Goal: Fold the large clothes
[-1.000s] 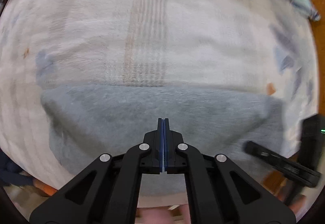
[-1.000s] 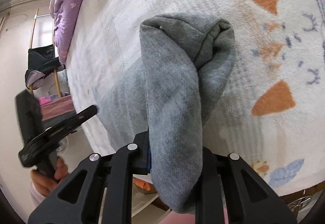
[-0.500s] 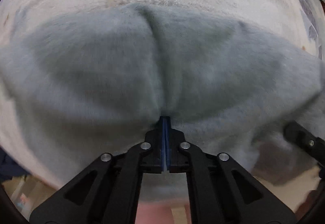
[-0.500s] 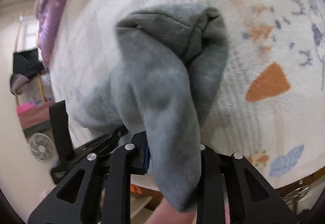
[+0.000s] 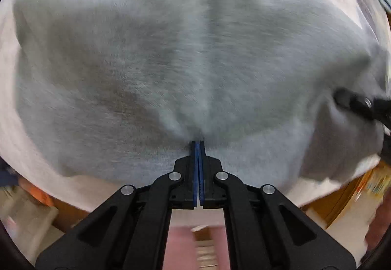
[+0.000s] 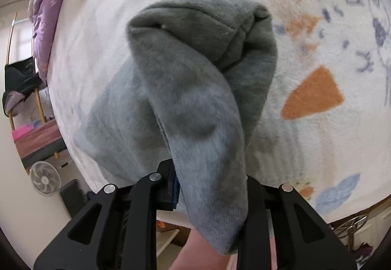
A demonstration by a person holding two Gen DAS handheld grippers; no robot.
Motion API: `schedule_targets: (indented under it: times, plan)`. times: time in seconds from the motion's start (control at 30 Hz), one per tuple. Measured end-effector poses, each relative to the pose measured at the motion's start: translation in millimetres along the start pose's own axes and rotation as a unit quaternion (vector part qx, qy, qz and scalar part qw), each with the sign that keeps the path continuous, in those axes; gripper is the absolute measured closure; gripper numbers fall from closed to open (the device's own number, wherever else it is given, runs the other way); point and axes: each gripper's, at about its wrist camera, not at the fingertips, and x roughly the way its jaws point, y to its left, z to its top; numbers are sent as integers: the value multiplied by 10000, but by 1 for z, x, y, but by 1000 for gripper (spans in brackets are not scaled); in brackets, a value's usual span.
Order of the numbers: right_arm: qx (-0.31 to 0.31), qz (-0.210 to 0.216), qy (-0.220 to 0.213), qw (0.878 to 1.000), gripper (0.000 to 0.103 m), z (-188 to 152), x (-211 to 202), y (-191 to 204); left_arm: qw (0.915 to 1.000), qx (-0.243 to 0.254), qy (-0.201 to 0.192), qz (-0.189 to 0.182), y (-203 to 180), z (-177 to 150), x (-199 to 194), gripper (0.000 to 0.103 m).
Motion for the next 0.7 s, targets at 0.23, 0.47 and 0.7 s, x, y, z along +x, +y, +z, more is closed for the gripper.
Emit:
schedule_targets:
  times: [0.23,0.47,0.7]
  plan:
    - [25,-95,102,9999,79,4,-1,5,9961,230,-848,-19,-12,82,-58,100]
    - [27,-47,81,10000,70,10,4,-1,9919,828,-848,453,-20,148,-15,100]
    - [82,-147,46,9998,70,14,5,-4,9993,-120,-317,-178,-2,121,-48,101]
